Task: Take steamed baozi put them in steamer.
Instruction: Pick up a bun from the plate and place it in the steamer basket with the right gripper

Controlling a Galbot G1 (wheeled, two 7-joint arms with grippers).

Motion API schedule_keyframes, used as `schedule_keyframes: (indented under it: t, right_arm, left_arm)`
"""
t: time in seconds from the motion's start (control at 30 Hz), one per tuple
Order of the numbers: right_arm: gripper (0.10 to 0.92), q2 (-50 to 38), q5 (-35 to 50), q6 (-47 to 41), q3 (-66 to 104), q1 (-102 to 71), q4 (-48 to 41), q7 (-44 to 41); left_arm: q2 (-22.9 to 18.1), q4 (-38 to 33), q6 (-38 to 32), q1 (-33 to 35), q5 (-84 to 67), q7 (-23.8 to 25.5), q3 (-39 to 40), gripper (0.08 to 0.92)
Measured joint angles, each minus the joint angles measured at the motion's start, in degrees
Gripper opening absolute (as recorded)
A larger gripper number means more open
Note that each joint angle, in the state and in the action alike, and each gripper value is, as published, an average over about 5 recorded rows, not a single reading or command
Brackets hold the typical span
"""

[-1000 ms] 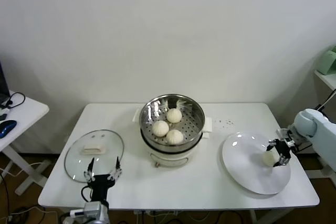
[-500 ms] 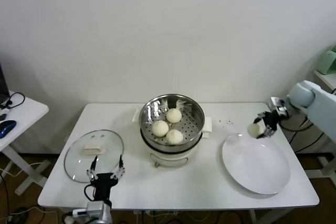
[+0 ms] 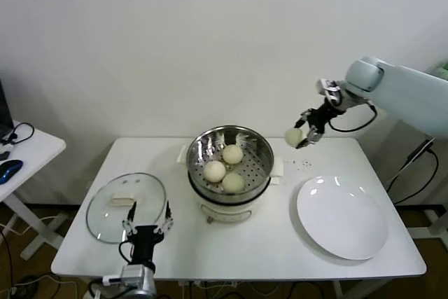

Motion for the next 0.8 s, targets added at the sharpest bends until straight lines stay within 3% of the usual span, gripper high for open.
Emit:
schedule_keyframes:
  t: [0.37, 0.8]
  right_arm:
    - [0.687, 10.1, 8.3, -3.0, -7.7, 3.2, 0.9, 2.1]
    - [0.687, 18.2, 9.6, -3.9, -10.1, -0.3, -1.5, 2.9]
  left_arm:
    - [0.0, -1.3, 0.3, -0.1, -0.1, -0.2, 0.3, 0.823]
    - [0.5, -2.5, 0.1, 1.0, -1.4, 0.4, -0.7, 0.823]
